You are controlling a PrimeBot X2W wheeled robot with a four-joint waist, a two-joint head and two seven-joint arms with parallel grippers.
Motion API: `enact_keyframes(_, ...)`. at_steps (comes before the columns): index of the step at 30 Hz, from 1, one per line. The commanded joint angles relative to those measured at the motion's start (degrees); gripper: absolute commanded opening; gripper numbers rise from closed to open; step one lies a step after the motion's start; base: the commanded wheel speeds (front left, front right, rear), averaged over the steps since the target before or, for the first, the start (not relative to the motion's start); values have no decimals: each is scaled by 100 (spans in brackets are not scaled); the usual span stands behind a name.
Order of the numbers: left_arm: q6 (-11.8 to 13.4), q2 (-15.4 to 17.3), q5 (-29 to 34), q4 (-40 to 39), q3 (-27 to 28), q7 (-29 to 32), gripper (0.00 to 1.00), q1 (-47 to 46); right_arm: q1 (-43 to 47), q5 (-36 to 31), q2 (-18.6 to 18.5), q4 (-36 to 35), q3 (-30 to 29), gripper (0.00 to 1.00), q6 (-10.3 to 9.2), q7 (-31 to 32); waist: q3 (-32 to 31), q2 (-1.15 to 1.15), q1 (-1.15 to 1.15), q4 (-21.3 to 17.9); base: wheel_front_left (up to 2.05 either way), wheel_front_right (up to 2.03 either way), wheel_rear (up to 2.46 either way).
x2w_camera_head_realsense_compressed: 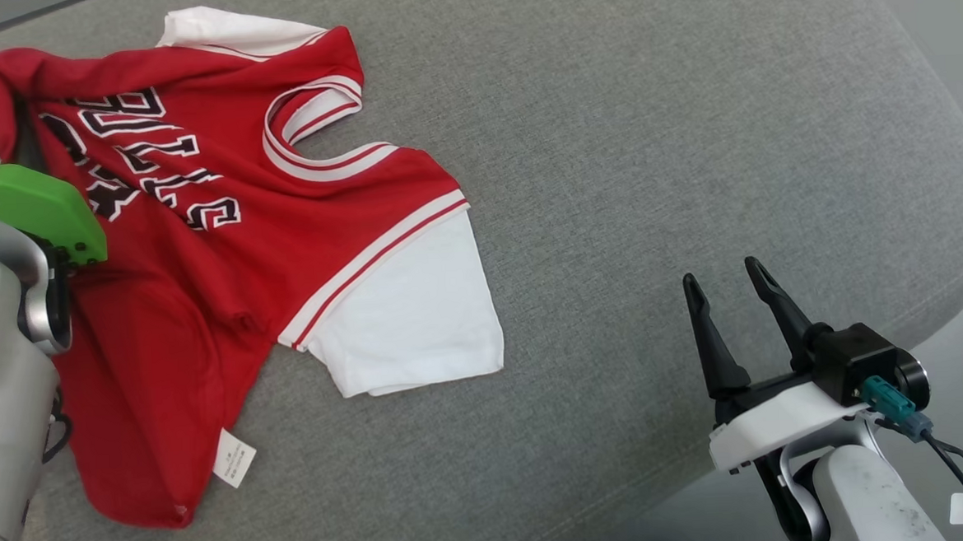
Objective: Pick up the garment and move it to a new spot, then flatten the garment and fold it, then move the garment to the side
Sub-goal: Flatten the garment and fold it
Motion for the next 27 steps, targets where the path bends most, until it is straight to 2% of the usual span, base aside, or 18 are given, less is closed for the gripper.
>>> enact_keyframes(1, -38, -55, -3, -37, 59, -86, 100, 59, -9, -36, -7, 7, -22, 100, -8, -17, -164, 0, 0, 150, 0, 0, 0)
enact_keyframes(4, -71, -167, 20, -318, 230, -161, 100, 292, 53, -48, -7, 8, -84, 100, -8, -17, -364, 0, 0, 311, 0, 0, 0)
enact_keyframes(7, -16, -235, 177, -1078, 587, -164, 100, 680, 145, -61, -8, 20, -137, 100, -8, -17, -565, 0, 0, 473, 0, 0, 0)
enact_keyframes(10, -34, -396, 309, -1975, 886, -161, 100, 1538, 235, -81, -7, 38, -201, 100, -8, -17, -777, 0, 0, 623, 0, 0, 0)
enact_keyframes(13, -47, -528, 346, -2644, 952, -164, 100, 2388, 357, -111, -7, 73, -240, 100, -8, -17, -950, 0, 0, 741, 0, 0, 0)
enact_keyframes(18, 73, -679, 375, -3537, 666, -124, 100, 3762, 542, -134, -7, 102, -286, 100, -8, -17, -1138, 0, 0, 930, 0, 0, 0)
enact_keyframes(27, 267, -731, 514, -3926, 161, 114, 100, 4612, 578, -105, -7, 150, -216, 100, -8, -17, -1190, 0, 0, 988, 0, 0, 0)
